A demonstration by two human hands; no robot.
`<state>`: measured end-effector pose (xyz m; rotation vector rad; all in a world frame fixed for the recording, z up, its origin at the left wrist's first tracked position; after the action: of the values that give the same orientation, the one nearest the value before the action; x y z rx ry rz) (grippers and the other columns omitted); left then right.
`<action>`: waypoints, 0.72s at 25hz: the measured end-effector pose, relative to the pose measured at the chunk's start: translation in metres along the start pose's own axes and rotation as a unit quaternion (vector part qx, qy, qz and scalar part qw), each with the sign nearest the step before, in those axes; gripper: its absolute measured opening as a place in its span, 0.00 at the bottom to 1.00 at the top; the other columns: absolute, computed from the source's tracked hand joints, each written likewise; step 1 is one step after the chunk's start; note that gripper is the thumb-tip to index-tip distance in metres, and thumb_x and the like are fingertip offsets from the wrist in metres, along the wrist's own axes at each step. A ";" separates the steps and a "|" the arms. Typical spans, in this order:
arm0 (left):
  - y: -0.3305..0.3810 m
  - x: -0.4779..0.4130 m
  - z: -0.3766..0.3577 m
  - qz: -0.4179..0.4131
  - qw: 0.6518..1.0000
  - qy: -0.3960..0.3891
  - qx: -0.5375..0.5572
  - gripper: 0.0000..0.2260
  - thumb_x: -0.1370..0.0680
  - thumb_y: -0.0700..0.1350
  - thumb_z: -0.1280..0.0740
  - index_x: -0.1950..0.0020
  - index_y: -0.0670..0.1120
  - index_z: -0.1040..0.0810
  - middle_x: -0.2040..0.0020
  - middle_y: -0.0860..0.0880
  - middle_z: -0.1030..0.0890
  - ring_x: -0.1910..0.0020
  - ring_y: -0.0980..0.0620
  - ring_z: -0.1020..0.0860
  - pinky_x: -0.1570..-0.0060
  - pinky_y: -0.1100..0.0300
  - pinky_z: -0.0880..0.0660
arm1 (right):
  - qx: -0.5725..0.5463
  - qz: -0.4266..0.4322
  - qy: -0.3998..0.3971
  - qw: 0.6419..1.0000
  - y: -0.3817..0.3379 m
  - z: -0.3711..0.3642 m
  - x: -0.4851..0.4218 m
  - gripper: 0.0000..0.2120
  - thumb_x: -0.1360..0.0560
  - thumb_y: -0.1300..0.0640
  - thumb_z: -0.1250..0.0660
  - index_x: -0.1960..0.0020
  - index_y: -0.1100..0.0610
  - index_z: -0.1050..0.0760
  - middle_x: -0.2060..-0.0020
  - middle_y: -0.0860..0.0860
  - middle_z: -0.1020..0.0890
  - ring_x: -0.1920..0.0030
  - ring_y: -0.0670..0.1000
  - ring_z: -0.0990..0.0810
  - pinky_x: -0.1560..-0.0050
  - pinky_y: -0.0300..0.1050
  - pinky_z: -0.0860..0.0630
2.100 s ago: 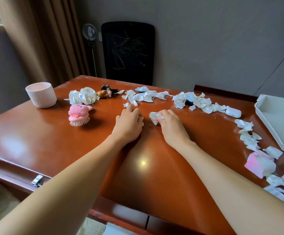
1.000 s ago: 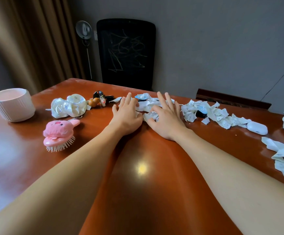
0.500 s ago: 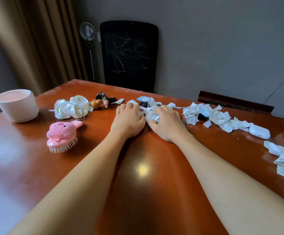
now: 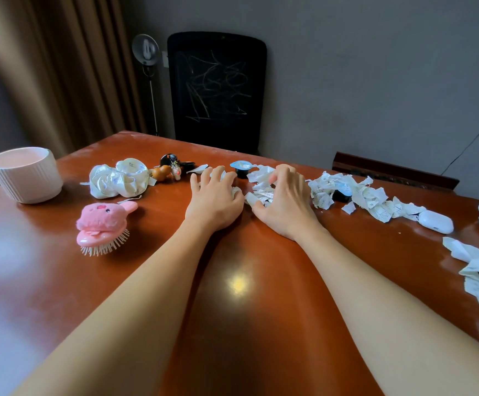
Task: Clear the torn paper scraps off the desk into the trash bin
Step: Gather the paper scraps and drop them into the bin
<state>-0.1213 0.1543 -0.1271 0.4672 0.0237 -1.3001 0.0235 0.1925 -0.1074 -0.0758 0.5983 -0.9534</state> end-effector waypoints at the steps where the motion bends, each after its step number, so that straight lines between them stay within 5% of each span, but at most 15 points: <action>1: -0.001 0.000 -0.001 0.002 1.000 -0.001 0.004 0.22 0.18 0.53 0.47 0.24 0.51 0.37 0.21 0.46 0.42 0.21 0.44 0.51 0.24 0.40 0.60 | -0.003 -0.003 0.001 1.000 0.000 0.001 0.001 0.26 0.30 0.40 0.31 0.43 0.52 0.40 0.42 0.51 0.34 0.40 0.54 0.34 0.41 0.53 0.31; 7: -0.001 0.000 -0.002 0.002 1.000 0.000 0.005 0.23 0.19 0.53 0.47 0.24 0.51 0.38 0.21 0.47 0.42 0.21 0.44 0.51 0.24 0.39 0.61 | -0.028 -0.008 -0.058 0.998 -0.005 -0.002 0.003 0.40 0.26 0.45 0.33 0.23 0.50 0.52 0.22 0.51 0.46 0.22 0.55 0.50 0.24 0.59 0.47; 10: -0.003 0.001 -0.003 0.009 1.000 -0.012 0.010 0.24 0.19 0.53 0.47 0.23 0.51 0.39 0.20 0.47 0.43 0.20 0.42 0.52 0.24 0.39 0.61 | 0.000 -0.023 -0.138 0.990 -0.010 -0.007 0.007 0.37 0.21 0.44 0.41 0.20 0.46 0.58 0.20 0.47 0.54 0.21 0.53 0.60 0.24 0.60 0.56; 14: -0.002 0.002 -0.002 0.016 0.999 -0.024 0.017 0.25 0.19 0.53 0.47 0.22 0.50 0.40 0.21 0.46 0.41 0.21 0.43 0.48 0.24 0.39 0.59 | 0.004 -0.048 -0.186 0.981 -0.009 -0.010 0.010 0.32 0.19 0.41 0.45 0.20 0.46 0.54 0.20 0.49 0.48 0.22 0.55 0.55 0.25 0.58 0.53; 18: -0.002 0.002 0.001 0.019 1.000 -0.020 0.011 0.24 0.19 0.53 0.45 0.24 0.48 0.36 0.25 0.46 0.35 0.25 0.43 0.41 0.24 0.40 0.52 | 0.034 -0.023 -0.141 0.989 -0.005 -0.016 0.001 0.30 0.20 0.40 0.45 0.22 0.49 0.43 0.24 0.49 0.37 0.25 0.54 0.43 0.26 0.55 0.46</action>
<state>-0.1228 0.1522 -0.1273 0.4574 -0.0332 -1.2740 0.0118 0.1921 -0.1195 -0.1613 0.3046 -0.9864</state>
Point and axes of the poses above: each hand's wrist, its own x-axis away from the middle knuckle, its own z-axis out of the back of the hand, y = z × x, the point moved 9 cm from there along -x, towards the middle knuckle
